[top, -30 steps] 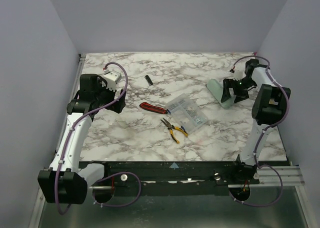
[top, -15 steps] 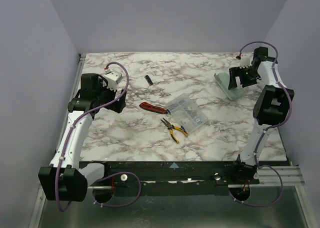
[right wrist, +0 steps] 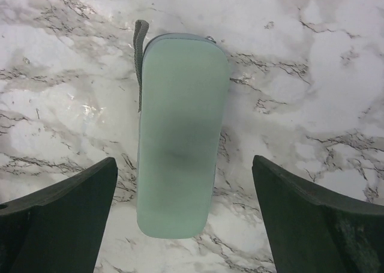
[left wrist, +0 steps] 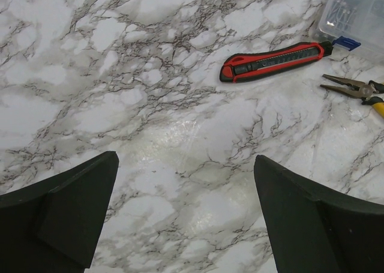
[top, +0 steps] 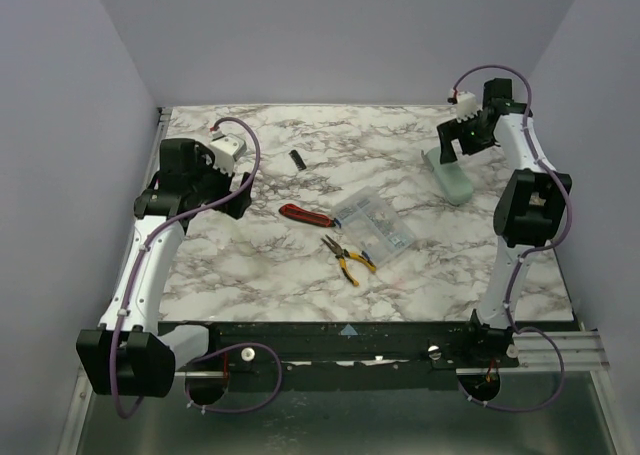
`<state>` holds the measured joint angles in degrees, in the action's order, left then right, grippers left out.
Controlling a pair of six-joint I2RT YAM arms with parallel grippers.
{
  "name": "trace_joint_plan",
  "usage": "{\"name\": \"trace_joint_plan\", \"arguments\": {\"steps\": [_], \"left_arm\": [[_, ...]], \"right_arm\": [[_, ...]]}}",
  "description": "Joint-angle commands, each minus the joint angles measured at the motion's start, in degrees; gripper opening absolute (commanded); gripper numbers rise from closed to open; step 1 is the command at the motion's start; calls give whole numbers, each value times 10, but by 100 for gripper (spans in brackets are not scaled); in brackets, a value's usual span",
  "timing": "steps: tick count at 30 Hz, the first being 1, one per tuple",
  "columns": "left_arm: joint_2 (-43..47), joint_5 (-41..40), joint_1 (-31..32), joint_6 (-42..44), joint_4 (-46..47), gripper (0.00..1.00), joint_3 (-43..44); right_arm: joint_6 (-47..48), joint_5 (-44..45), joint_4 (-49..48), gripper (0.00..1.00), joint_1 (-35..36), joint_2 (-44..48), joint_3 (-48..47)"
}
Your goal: Open the umbrella
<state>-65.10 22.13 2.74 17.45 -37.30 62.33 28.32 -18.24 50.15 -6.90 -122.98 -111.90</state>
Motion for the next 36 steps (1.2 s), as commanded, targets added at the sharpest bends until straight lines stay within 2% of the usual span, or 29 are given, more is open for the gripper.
{"name": "trace_joint_plan", "arguments": {"steps": [1, 3, 7, 10, 15, 19, 26, 29, 32, 36], "left_arm": [[-14, 16, 0, 7, 5, 98, 26], [-15, 18, -1, 9, 9, 98, 26], [-7, 25, -1, 14, 27, 98, 19], [5, 25, -1, 20, 48, 98, 2], [7, 36, -1, 18, 55, 98, -3], [3, 41, -1, 11, 57, 98, -4], [12, 47, -1, 0, 66, 98, -16], [26, 53, 0, -2, 79, 98, -26], [44, 50, -1, -2, 90, 98, -36], [57, 32, -1, 3, 93, 98, -41]], "right_arm": [[-12, 34, -9, 95, 14, -28, 14], [-12, 40, -2, 93, 17, -38, 20], [3, 53, -2, 79, 19, -23, 74], [34, 86, -34, 65, 19, 22, 167], [103, 115, -73, 52, 18, 112, 318], [183, 108, -65, 47, 18, 214, 447], [467, 99, 11, 43, 18, 459, 689], [596, 58, 54, 42, 19, 543, 738], [684, 7, 73, 41, 27, 596, 759], [698, -21, 66, 39, 92, 594, 767]]}}
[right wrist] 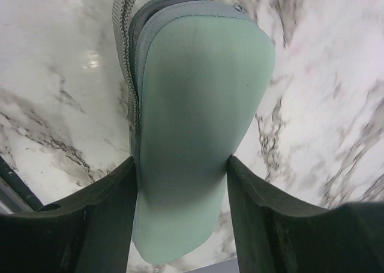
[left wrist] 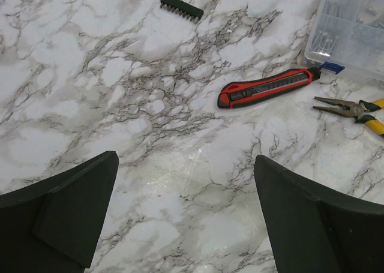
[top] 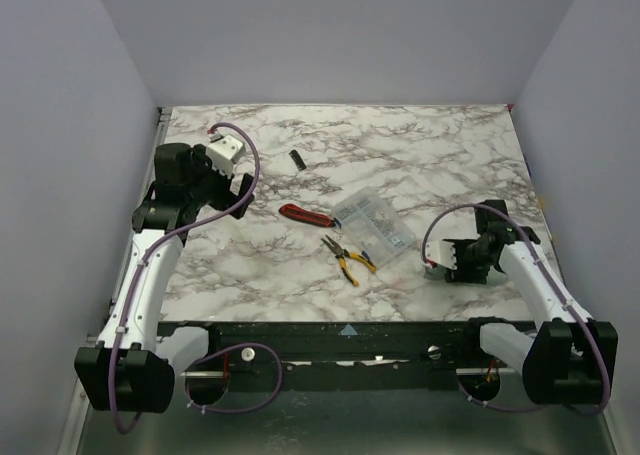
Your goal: Open the umbrella
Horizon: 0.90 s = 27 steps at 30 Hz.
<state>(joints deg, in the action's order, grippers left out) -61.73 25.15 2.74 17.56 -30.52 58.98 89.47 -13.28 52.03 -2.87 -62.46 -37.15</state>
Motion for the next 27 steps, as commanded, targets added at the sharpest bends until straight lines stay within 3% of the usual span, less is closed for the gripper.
{"name": "trace_joint_plan", "arguments": {"steps": [1, 9, 15, 18, 23, 27], "left_arm": [[24, -2, -1, 3, 24, 98, -7], [46, -26, -2, 6, 9, 98, -16], [69, -39, -2, 17, 7, 98, -35], [72, -41, -2, 16, 4, 98, -37], [70, -32, -1, 2, 5, 98, -39], [72, -26, -2, -13, 5, 98, -39]], "right_arm": [[74, -71, 35, 38, 78, -19, 21], [-173, -69, -73, 33, 305, -147, -62], [-258, -57, -126, 33, 501, -117, -30], [-293, -59, -156, 33, 537, -143, -40], [-350, -36, -244, 33, 539, -268, -117], [-380, 38, -312, 32, 535, -364, -183]]}}
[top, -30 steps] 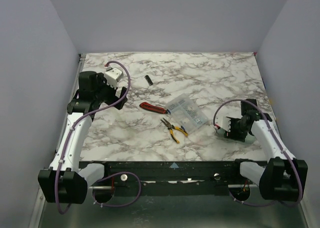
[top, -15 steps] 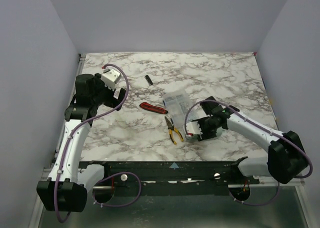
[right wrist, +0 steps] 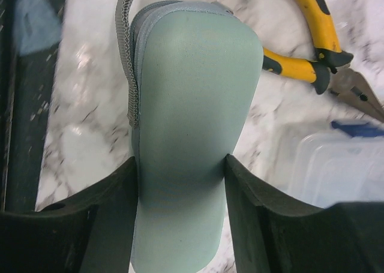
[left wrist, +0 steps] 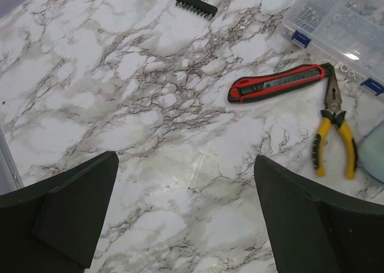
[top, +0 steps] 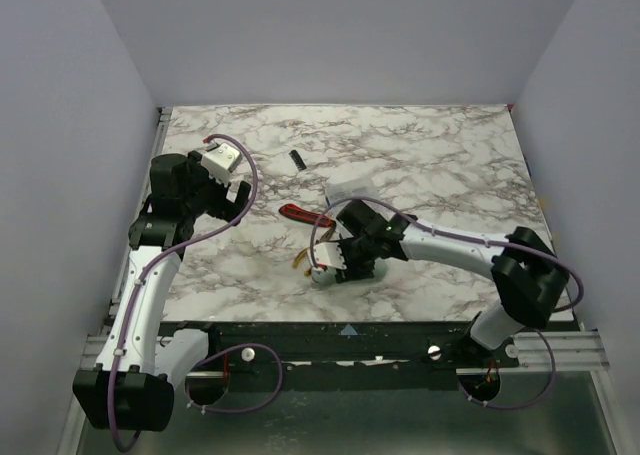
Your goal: Open the umbrella
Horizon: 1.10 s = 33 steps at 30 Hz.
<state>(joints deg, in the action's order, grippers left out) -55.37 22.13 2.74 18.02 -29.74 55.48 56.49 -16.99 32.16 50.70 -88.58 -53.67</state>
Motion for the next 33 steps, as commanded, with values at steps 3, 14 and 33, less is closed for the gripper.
{"name": "trace_joint_plan", "arguments": {"steps": [3, 14, 33], "left_arm": [[14, 13, -4, -40, 11, 98, -15], [-27, 207, -2, -4, -33, 98, -10], [-46, 55, 390, -202, 468, 76, -296]], "right_arm": [[-26, 89, -145, 32, -33, -146, -50], [212, 23, -111, 33, -94, -19, 101], [361, -68, 7, 35, -123, 205, 255]]}}
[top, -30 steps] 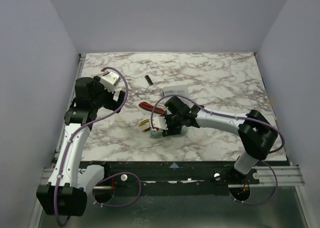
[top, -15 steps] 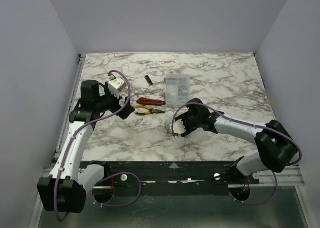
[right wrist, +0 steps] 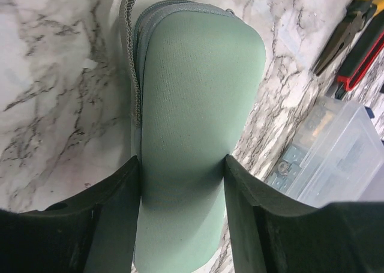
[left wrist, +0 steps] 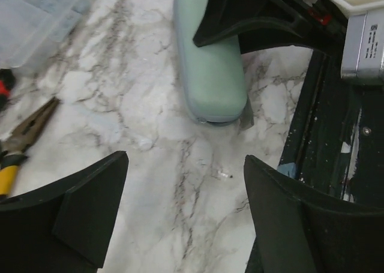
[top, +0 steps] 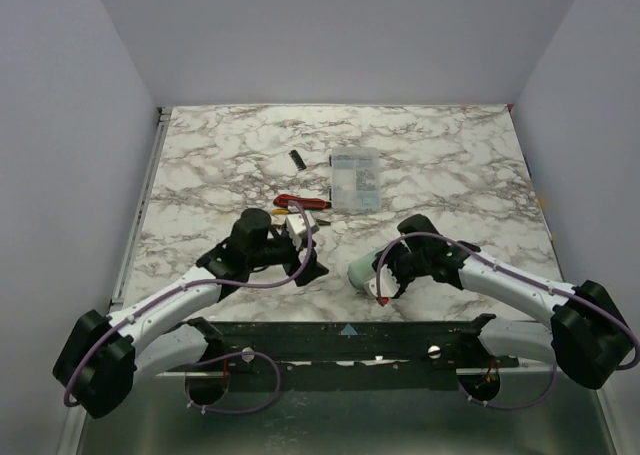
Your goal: Open the umbrella
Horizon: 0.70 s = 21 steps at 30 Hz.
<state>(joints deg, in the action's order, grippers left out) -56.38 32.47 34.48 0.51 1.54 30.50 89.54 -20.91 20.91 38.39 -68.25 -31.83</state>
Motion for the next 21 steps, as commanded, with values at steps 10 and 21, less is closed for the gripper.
{"name": "trace_joint_plan", "arguments": {"steps": [10, 21], "left_arm": [[-134, -61, 162, 61, 293, 60, -120], [-291, -21, 191, 90, 354, 55, -58]], "right_arm": [[43, -38, 189, 35, 0, 52, 42], [28, -35, 197, 34, 0, 79, 53]]}}
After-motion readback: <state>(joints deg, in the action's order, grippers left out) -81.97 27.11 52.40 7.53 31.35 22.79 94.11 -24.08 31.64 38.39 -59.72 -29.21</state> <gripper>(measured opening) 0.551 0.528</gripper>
